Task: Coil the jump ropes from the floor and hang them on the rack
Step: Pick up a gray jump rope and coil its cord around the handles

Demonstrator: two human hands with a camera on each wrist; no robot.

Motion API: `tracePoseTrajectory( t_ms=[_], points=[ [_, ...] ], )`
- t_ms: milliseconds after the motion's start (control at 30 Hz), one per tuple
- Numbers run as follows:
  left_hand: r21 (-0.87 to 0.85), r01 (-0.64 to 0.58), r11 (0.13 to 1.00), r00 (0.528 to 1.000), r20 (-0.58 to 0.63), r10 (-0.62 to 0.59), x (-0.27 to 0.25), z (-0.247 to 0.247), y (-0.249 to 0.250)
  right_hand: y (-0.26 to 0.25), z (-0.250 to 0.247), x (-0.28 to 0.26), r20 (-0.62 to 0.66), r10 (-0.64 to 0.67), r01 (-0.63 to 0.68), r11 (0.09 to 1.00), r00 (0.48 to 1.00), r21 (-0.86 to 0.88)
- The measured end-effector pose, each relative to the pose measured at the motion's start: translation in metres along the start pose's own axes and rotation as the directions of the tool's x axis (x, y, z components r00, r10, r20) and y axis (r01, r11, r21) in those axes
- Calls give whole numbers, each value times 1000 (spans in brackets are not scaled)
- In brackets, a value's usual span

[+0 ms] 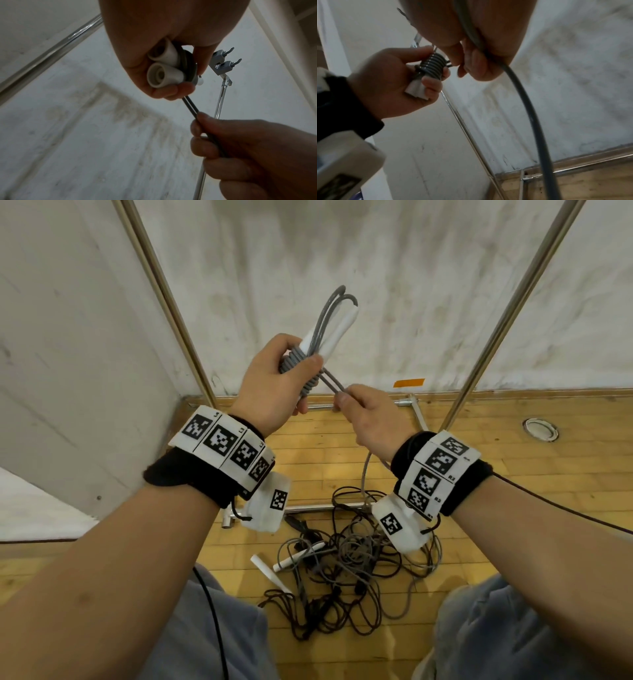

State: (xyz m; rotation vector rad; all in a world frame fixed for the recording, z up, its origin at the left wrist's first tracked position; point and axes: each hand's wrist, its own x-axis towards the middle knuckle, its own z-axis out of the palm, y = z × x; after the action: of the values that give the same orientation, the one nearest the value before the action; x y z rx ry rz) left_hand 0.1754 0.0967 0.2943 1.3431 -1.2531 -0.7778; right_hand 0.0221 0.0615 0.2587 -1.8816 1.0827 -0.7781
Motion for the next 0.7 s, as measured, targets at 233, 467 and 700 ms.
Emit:
tracePoseTrajectory(
  t_ms=[233,467,700],
  points=[
    [414,-66,908,996,-24,83,5,-5,-19,-2,-8,3,87,-24,37,988,996,-151],
    [657,-121,744,992,56,112,7,-2,-45,-9,-11,-3,122,-56,89,955,991,-282],
    [700,-151,698,989,115,98,11,1,-53,-13,-20,-6,201,-82,170,865,976,-472]
  ],
)
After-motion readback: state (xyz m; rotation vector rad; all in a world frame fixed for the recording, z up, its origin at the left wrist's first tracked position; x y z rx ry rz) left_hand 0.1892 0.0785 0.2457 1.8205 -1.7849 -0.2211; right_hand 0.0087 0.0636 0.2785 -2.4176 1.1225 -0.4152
